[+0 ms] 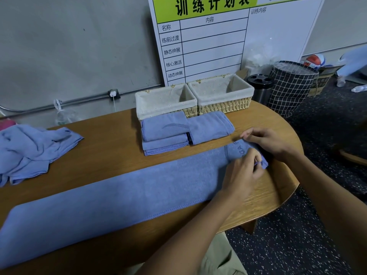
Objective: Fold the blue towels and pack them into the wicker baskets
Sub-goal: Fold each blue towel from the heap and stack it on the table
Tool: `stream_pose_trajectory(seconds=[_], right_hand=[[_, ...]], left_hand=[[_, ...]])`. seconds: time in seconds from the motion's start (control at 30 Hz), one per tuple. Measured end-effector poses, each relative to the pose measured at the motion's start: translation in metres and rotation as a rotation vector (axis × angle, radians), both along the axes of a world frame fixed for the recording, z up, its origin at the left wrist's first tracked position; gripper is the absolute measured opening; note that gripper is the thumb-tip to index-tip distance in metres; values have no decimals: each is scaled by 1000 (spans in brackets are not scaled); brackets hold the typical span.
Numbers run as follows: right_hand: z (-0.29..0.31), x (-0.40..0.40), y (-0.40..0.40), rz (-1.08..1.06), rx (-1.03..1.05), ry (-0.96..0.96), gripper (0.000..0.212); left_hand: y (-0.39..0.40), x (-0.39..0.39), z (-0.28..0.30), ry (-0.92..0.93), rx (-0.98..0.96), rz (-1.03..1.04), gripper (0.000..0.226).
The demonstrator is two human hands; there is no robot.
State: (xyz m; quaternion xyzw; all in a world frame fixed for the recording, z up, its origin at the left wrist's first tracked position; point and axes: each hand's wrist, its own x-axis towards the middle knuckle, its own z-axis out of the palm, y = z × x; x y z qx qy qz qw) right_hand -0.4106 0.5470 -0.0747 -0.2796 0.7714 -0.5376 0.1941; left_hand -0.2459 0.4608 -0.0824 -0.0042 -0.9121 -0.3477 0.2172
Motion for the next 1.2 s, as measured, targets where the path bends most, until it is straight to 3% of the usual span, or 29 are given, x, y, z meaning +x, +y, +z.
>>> stream_pose_trajectory(seconds=[0.2,0.57,0.83,1.0,1.07,1.2], right_hand=[[1,-2,1,7,32,1,14],[2,1,0,-4,24,-32,14],[3,-4,0,26,16,-104,16],[11,-6,-4,66,27,-153,18],[14,-4,-6,71,-10,-202,24],[17,3,-18,112,-127,-336,66]], left_hand=[[0,0,-2,-24,-9,-80,10],[1,2,3,-30,32,-19,16],[4,8,1,124,-60,-35,7],[-5,11,0,206,91,-20,6],[-13,15,3,220,132,-16,7],[-37,31,13,268,227,38,8]])
